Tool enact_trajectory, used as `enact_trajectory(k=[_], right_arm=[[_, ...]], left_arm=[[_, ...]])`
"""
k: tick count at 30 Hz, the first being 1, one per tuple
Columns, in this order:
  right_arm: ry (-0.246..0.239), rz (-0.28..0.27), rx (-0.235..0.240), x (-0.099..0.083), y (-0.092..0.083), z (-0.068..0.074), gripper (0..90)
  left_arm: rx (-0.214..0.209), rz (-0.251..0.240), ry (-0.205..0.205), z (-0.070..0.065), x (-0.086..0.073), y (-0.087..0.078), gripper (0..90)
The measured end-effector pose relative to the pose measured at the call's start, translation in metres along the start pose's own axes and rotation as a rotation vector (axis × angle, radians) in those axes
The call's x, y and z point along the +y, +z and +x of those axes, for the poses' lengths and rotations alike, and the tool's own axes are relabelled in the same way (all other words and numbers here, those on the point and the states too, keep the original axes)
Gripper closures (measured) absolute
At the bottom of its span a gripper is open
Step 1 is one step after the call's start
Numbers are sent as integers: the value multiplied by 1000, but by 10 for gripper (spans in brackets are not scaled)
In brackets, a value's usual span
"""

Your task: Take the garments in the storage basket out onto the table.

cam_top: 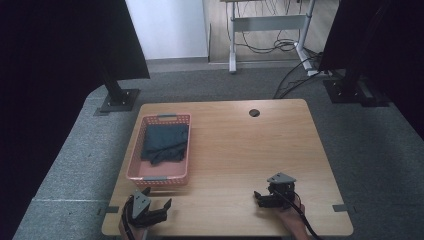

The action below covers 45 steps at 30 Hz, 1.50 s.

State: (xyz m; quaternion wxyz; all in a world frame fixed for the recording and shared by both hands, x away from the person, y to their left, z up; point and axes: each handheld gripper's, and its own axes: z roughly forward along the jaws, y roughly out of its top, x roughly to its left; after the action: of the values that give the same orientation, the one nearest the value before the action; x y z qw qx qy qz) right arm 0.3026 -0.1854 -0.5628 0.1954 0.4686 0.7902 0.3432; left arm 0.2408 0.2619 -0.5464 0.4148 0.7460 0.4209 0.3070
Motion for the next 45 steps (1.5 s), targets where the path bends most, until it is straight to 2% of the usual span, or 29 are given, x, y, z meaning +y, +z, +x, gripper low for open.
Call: enact_trajectory(k=[4,10,14,24,45], right_arm=[[-1,1,1,0,0,0,41],[-8,4,6,0,0,0,31],[-11,6,10,0,0,0,23],[-18,9,14,0,1,1,14],[-22,8,19,0,0,2,15]], left_arm=[[5,1,0,0,0,0,97],[15,1,-22,5,-1,-1,96],[35,4,-24,6,-1,-2,96],[63,-18,-51,10,1,-8,98],[77,-39,-24,-1,17,-9,98]])
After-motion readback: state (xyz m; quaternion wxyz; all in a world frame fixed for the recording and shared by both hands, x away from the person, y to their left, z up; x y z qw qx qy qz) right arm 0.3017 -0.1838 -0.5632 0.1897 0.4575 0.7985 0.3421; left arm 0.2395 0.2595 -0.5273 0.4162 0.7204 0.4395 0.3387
